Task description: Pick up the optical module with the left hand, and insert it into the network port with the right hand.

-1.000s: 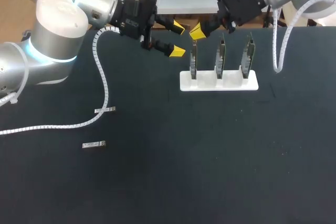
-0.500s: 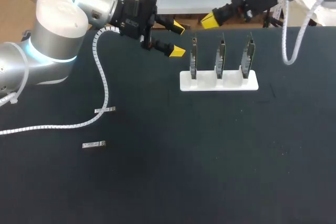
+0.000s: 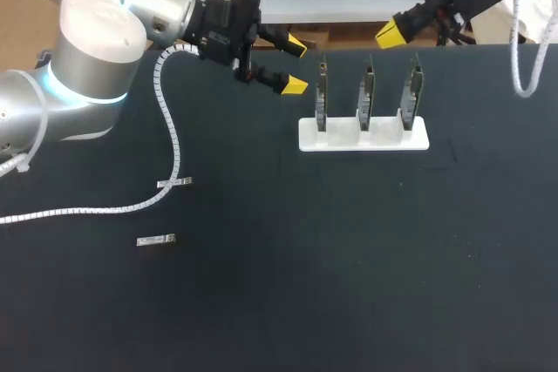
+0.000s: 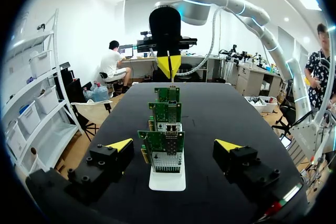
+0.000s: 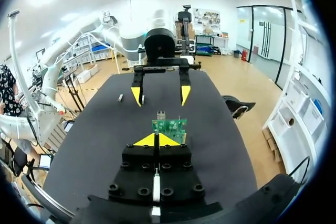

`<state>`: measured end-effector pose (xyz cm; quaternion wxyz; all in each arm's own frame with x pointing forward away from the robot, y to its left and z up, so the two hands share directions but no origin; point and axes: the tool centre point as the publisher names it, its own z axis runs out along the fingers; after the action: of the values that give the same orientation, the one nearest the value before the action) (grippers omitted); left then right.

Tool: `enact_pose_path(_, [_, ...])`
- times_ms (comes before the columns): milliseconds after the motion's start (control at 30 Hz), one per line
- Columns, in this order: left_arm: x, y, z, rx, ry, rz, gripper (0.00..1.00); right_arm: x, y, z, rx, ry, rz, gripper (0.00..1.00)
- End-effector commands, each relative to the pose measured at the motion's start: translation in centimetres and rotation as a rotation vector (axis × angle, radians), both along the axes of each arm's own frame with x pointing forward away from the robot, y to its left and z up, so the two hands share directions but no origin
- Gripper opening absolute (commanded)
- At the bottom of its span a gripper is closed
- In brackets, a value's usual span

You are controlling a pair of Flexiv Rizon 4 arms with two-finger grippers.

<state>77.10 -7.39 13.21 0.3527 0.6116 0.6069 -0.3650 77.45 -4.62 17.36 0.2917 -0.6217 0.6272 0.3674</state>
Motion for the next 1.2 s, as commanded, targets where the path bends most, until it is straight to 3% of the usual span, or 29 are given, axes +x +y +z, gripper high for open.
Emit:
enact_pose_path(33, [0.1, 0.0, 0.0, 0.0, 0.0, -0.001, 1.0, -1.2, -0.8, -0.2, 0.009, 0.015, -0.044, 0.0])
enact_pose_path(367, [0.1, 0.0, 0.0, 0.0, 0.0, -0.001, 1.0, -1.3, -2.1, -1.1, -0.008, 0.064, -0.027, 0.0])
enact_pose_path(1200, [0.1, 0.0, 0.0, 0.0, 0.0, -0.001, 1.0, -1.0, -1.9, -2.1, -0.012, 0.055, -0.014, 0.0])
